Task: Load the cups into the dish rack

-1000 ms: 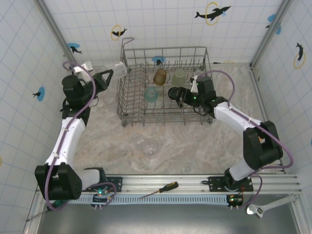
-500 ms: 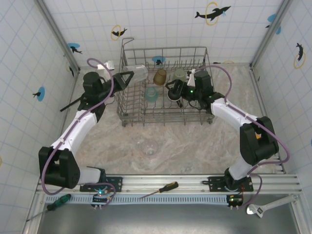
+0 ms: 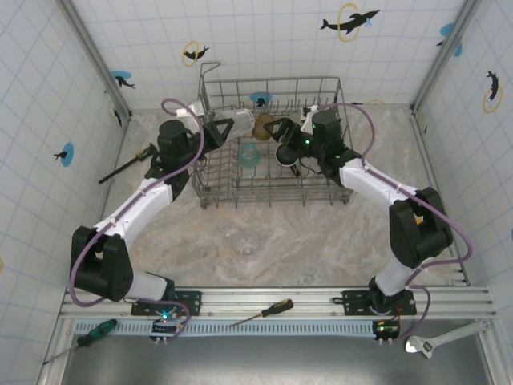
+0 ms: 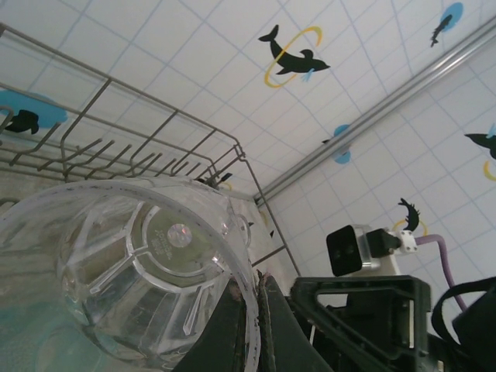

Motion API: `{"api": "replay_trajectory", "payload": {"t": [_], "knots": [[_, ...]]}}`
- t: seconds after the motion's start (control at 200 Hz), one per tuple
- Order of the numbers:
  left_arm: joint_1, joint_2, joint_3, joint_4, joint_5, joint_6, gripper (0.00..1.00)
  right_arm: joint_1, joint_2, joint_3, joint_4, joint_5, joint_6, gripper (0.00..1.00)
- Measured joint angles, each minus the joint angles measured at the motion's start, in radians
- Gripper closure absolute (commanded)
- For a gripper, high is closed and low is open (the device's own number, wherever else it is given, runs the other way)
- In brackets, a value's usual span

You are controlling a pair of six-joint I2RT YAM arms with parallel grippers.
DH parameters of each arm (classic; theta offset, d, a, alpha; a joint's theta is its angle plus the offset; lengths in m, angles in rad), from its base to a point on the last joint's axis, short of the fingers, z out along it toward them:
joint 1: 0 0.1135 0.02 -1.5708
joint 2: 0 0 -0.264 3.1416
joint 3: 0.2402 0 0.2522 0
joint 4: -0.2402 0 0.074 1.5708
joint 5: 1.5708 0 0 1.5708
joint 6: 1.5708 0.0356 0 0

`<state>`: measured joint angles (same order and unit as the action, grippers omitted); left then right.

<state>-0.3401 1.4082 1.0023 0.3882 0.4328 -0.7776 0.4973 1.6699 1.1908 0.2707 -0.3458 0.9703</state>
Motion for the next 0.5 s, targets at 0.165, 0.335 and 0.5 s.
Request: {"api": "replay_trajectory", "payload": {"t": [0.165,0.335,0.5], "knots": [[-0.023,0.006,0.000,0.011,-0.035,-0.016,1.00,0.001,0.018,0.000,0.084,-0.008,0.074,0.00],[-0.042,0.020,0.000,0.037,-0.046,-0.032,1.00,0.013,0.055,0.000,0.158,-0.019,0.152,0.00],[-0.052,0.038,0.000,0.048,-0.049,-0.036,1.00,0.027,0.084,0.000,0.214,-0.020,0.231,0.00]]}}
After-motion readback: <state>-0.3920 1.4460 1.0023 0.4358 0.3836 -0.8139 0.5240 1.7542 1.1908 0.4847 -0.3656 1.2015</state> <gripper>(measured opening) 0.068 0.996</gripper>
